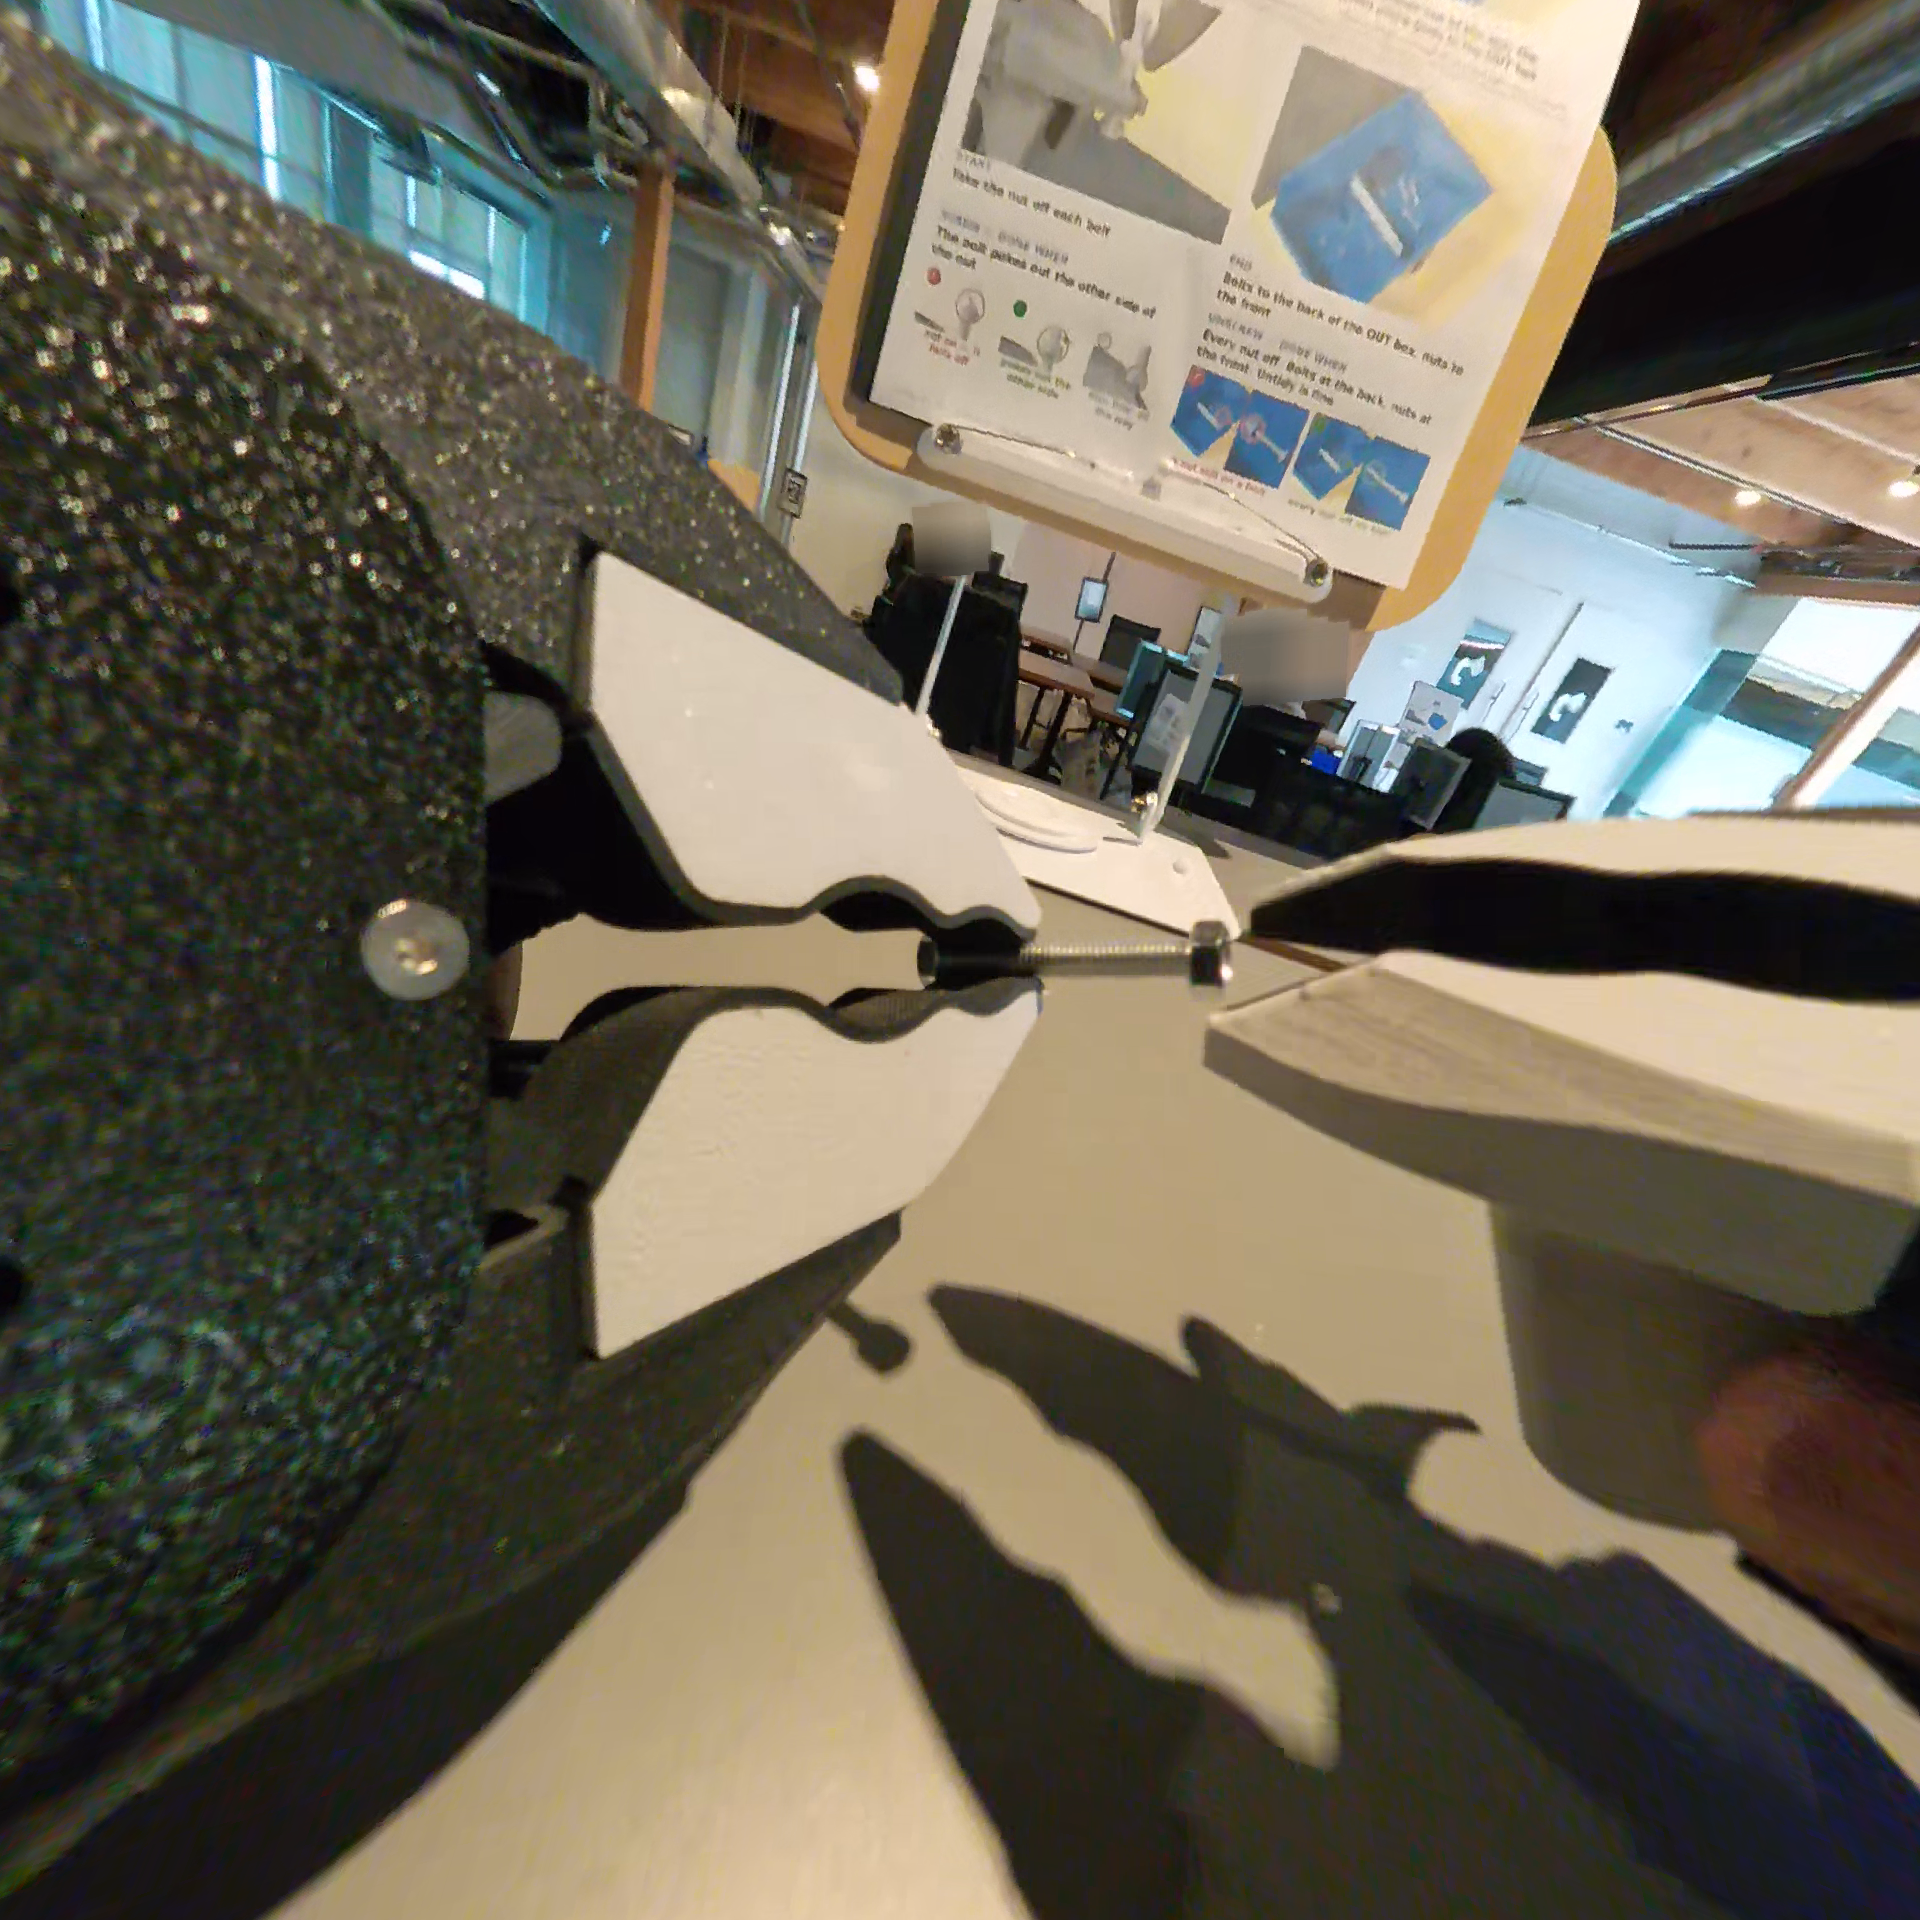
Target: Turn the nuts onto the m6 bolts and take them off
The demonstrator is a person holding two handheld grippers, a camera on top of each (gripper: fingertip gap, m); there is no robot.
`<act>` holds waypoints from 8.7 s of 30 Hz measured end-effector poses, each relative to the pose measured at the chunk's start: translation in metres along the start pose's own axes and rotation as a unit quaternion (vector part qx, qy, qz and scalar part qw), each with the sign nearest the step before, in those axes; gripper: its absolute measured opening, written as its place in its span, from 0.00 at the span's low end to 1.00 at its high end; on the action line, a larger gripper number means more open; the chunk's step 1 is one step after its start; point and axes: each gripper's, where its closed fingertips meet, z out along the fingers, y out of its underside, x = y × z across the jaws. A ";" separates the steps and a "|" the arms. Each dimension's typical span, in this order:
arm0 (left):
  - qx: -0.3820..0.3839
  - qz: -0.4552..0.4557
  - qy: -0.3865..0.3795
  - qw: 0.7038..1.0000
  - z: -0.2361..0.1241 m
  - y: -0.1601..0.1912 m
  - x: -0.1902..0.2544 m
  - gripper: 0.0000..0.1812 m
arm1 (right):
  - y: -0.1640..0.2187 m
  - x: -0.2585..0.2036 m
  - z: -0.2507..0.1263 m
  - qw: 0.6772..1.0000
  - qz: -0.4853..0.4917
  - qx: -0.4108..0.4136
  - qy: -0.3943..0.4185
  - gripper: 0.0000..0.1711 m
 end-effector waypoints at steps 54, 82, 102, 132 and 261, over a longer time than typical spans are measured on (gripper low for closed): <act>-0.049 0.042 -0.001 0.998 0.003 0.015 0.000 0.03 | 0.014 0.010 0.008 0.976 0.204 0.040 -0.073 0.23; -0.057 0.054 -0.012 0.997 0.003 0.014 -0.002 0.03 | 0.009 0.004 0.011 0.980 0.191 0.016 -0.054 0.26; -0.059 0.095 -0.015 0.994 0.004 0.008 0.002 0.03 | 0.012 -0.006 0.019 0.880 0.451 0.059 -0.138 0.06; -0.062 0.045 -0.001 0.997 0.004 0.014 0.001 0.03 | 0.010 0.001 0.018 0.933 0.341 0.042 -0.103 0.29; -0.075 0.053 0.011 0.996 0.006 0.012 0.009 0.03 | 0.006 0.009 0.011 0.913 0.383 0.084 -0.110 0.21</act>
